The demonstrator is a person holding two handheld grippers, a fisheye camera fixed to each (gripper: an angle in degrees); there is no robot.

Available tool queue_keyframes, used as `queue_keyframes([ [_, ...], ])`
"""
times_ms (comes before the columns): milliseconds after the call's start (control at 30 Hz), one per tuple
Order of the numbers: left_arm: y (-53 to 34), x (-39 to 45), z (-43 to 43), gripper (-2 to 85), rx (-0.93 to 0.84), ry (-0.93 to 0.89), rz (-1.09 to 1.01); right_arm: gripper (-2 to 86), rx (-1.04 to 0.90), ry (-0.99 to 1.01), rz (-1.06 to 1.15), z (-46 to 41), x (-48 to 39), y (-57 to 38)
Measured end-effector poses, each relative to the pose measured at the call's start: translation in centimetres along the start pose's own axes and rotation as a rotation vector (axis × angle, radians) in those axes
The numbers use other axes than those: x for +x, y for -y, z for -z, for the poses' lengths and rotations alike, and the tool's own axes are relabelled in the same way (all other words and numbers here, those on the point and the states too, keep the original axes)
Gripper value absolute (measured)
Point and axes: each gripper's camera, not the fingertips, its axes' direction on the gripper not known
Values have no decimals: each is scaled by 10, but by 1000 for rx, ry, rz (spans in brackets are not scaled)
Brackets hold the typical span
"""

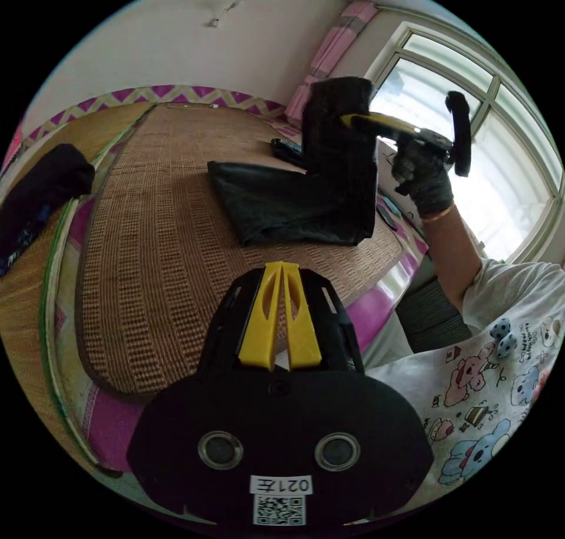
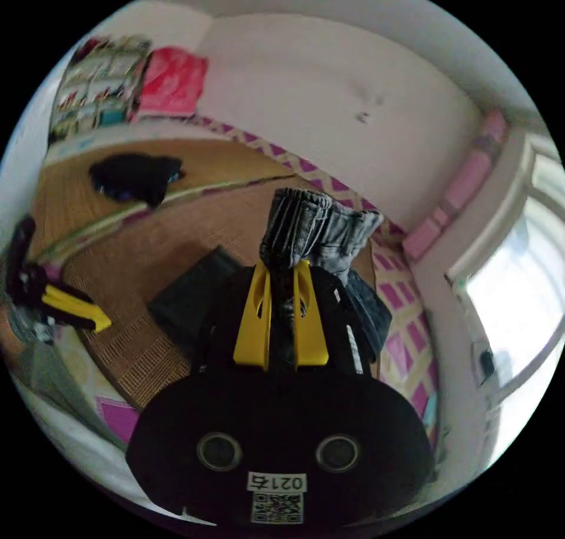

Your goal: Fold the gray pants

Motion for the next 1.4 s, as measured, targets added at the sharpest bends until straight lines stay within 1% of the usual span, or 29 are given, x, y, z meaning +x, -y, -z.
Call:
queue_keyframes([
  [33,-3,-7,7,-10,-2,2,13,60,-43,-15,113,-23,-52,7],
  [67,-5,-14,15,-10,-5,5,27,60,-70,-21,166,-36,-75,8],
  [100,-6,-18,19,-10,-6,7,33,59,-145,-26,265,-63,-116,5],
  [133,-8,-25,27,-10,-8,12,45,59,-160,-3,294,-77,-138,2],
  [233,-10,-40,50,-10,-2,35,59,59,-110,-83,234,-68,-150,17],
  [300,-8,-49,61,-10,3,41,74,59,-77,-96,179,-61,-147,31],
  [367,-1,-61,71,-10,14,28,90,59,-70,-96,194,-68,-157,37],
  [433,8,-67,77,-10,25,11,101,60,-145,-64,298,-101,-191,30],
  [500,19,-71,83,-10,42,5,106,61,-86,-161,312,-107,-206,23],
  [567,36,-74,91,-9,67,-20,90,63,-103,-145,273,-110,-203,28],
  [667,62,-79,106,-9,119,-87,60,76,-130,90,185,-104,-170,32],
  [733,81,-80,114,-9,155,-122,26,82,-133,384,109,-96,-129,28],
  [800,104,-79,119,-9,177,-131,-20,81,-132,545,23,-97,-99,24],
  [833,120,-80,117,-9,181,-122,-44,78,-96,557,-49,-98,-80,19],
  [900,143,-85,106,-9,133,-94,-42,74,-64,527,-127,-107,-61,13],
  [967,161,-106,76,-10,-45,9,24,67,-106,496,-149,-130,-55,9],
  [1000,162,-112,69,-10,-83,30,24,63,-159,517,-142,-151,-56,6],
  [1033,161,-125,69,-9,-57,-7,32,58,-200,569,-159,-172,-56,1],
  [1067,161,-142,74,-9,-51,-82,101,54,-201,581,-181,-179,-54,-3],
  [1133,163,-159,81,-9,-48,-153,177,48,-177,598,-206,-192,-42,-10],
  [1200,167,-162,92,-8,-37,-141,167,51,-161,623,-219,-194,-23,-16],
  [1267,173,-161,120,-5,16,-70,123,59,-112,572,-274,-188,13,-27],
  [1333,177,-168,145,1,64,-47,140,70,-88,456,-386,-189,80,-52],
  [1367,182,-177,157,15,68,-40,169,73,-98,436,-418,-193,98,-59],
  [1400,185,-182,161,22,65,-45,179,81,-134,412,-482,-208,135,-75],
])
